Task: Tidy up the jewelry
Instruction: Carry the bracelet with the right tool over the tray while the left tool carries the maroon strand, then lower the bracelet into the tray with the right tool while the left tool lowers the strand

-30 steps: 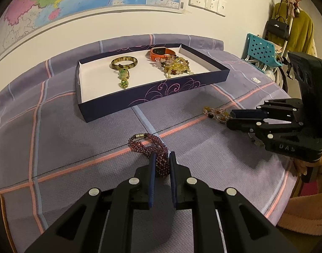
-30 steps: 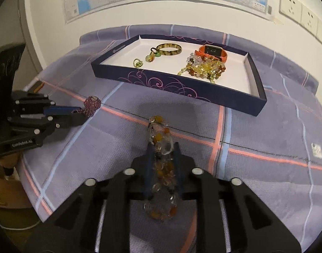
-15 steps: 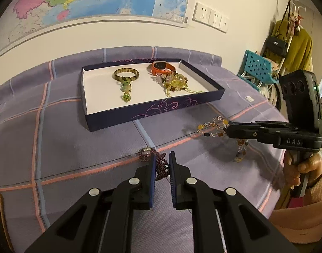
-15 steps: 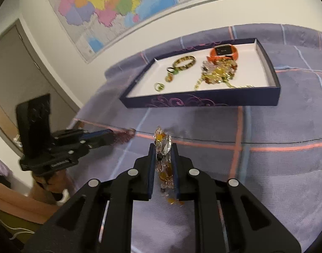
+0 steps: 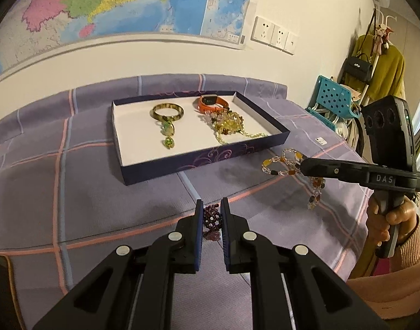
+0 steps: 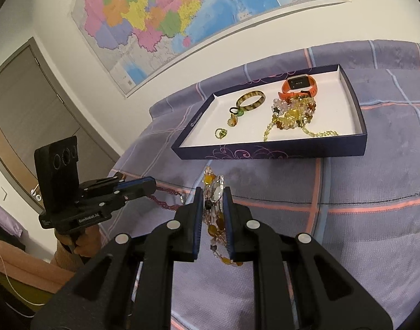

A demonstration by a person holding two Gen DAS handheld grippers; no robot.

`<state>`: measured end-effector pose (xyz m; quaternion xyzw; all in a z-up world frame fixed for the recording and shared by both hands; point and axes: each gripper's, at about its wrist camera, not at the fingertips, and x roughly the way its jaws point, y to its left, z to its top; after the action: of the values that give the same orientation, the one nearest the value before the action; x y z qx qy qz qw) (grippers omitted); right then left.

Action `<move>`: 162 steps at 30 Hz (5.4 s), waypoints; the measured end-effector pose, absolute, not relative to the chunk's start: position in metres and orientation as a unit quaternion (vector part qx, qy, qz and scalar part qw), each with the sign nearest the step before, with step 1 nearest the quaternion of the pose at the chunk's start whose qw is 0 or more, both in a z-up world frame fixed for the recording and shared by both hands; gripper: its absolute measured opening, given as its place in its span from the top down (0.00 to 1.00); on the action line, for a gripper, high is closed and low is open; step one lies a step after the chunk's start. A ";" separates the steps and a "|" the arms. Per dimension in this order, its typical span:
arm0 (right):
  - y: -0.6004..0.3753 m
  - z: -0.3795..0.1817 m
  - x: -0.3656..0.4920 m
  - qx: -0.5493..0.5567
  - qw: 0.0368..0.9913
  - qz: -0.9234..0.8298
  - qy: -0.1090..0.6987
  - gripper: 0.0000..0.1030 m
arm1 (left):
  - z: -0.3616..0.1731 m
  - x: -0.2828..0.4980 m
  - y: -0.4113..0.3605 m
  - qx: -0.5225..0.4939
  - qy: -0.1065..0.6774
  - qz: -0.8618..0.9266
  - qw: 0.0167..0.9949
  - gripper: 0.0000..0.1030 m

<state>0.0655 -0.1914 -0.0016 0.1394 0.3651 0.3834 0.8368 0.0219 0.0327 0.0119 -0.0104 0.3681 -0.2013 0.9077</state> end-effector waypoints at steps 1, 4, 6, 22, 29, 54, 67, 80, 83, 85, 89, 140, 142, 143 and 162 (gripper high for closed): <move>-0.192 -0.001 0.066 0.142 0.837 0.383 0.364 0.86 | 0.013 0.021 0.033 -0.011 0.366 -0.202 0.908 0.90; -0.193 0.001 0.066 0.142 0.838 0.384 0.361 0.86 | 0.019 0.019 0.032 -0.005 0.358 -0.197 0.913 0.90; -0.194 0.004 0.065 0.141 0.839 0.385 0.357 0.86 | 0.023 0.019 0.032 -0.003 0.354 -0.198 0.914 0.90; -0.196 0.024 0.074 0.147 0.845 0.395 0.329 0.86 | 0.047 0.023 0.026 0.012 0.327 -0.190 0.926 0.90; -0.196 0.033 0.079 0.150 0.847 0.398 0.318 0.86 | 0.054 0.027 0.025 0.014 0.317 -0.189 0.929 0.90; -0.202 0.058 0.107 0.154 0.857 0.396 0.292 0.86 | 0.083 0.056 0.025 0.026 0.287 -0.175 0.941 0.90; -0.203 0.057 0.124 0.159 0.858 0.390 0.295 0.86 | 0.090 0.073 0.016 0.045 0.279 -0.167 0.945 0.90; -0.205 0.055 0.134 0.161 0.857 0.386 0.299 0.86 | 0.088 0.085 0.015 0.050 0.284 -0.158 0.944 0.90; -0.205 0.055 0.136 0.161 0.858 0.386 0.299 0.86 | 0.087 0.090 0.017 0.049 0.286 -0.156 0.944 0.90; -0.205 0.056 0.136 0.160 0.858 0.385 0.299 0.86 | 0.086 0.092 0.018 0.049 0.287 -0.154 0.944 0.90; -0.204 0.055 0.143 0.161 0.858 0.384 0.301 0.86 | 0.084 0.098 0.018 0.050 0.289 -0.153 0.944 0.90; -0.201 0.034 0.182 0.165 0.855 0.365 0.329 0.86 | 0.065 0.134 0.018 0.039 0.317 -0.142 0.937 0.90; -0.201 0.033 0.183 0.166 0.855 0.364 0.330 0.86 | 0.064 0.135 0.017 0.041 0.319 -0.140 0.937 0.90; -0.201 0.033 0.183 0.166 0.855 0.364 0.330 0.86 | 0.063 0.136 0.017 0.041 0.320 -0.140 0.936 0.90; -0.198 0.024 0.193 0.166 0.853 0.356 0.343 0.86 | 0.048 0.142 0.013 0.034 0.336 -0.140 0.931 0.90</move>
<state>0.1930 -0.1984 0.0235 0.1663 0.3427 0.3564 0.8531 0.1422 0.0129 0.0485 0.0342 0.3360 -0.1397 0.9308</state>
